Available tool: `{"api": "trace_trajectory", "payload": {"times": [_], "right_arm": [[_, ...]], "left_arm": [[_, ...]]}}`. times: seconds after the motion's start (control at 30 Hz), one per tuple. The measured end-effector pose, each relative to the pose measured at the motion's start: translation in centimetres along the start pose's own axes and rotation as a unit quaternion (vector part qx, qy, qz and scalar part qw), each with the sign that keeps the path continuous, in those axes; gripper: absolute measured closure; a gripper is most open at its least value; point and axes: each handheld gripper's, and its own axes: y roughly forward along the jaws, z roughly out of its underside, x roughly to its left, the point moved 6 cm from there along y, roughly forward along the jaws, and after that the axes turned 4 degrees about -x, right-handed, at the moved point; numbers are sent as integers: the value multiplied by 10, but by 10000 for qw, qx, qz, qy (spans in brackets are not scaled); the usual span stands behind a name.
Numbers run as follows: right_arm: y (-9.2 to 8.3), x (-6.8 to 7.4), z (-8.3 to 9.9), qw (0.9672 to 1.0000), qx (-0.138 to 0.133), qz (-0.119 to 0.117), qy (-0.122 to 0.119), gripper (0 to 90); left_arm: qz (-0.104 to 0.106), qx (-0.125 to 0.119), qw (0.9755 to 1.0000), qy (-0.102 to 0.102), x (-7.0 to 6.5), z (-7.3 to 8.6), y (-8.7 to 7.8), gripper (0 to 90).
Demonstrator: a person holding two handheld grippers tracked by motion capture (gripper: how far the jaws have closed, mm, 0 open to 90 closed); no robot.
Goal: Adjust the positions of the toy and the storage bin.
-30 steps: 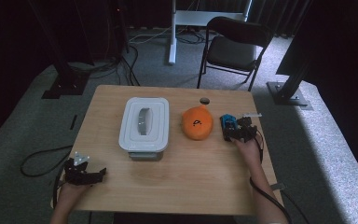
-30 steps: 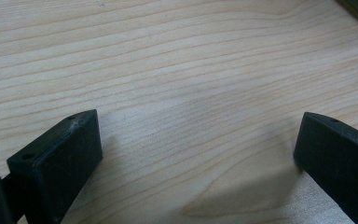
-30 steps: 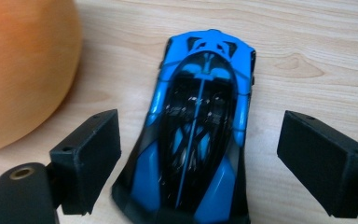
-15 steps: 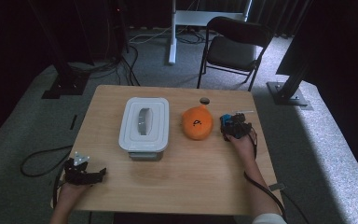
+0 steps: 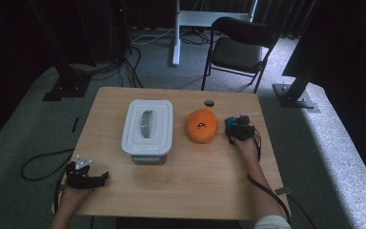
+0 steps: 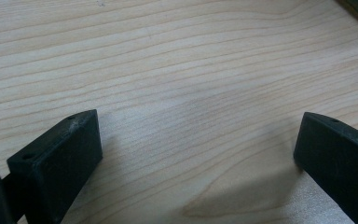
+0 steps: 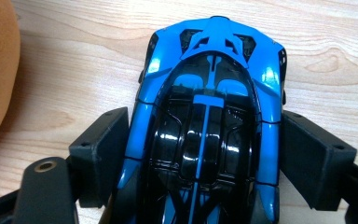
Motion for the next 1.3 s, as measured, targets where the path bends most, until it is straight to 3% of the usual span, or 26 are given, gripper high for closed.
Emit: {"api": "trace_trajectory", "payload": {"times": [0.2, 0.7, 1.3], "right_arm": [[-1, 1, 1, 9998, 140, 49, -143, 214], [-6, 2, 0, 9997, 218, -70, -52, 253], [-43, -8, 11, 9995, 271, 32, -152, 257]], "left_arm": [[1, -3, 10000, -1, 0, 0, 0, 13], [-1, -3, 10000, -1, 0, 0, 0, 13], [-1, -2, 10000, -1, 0, 0, 0, 13]]}}
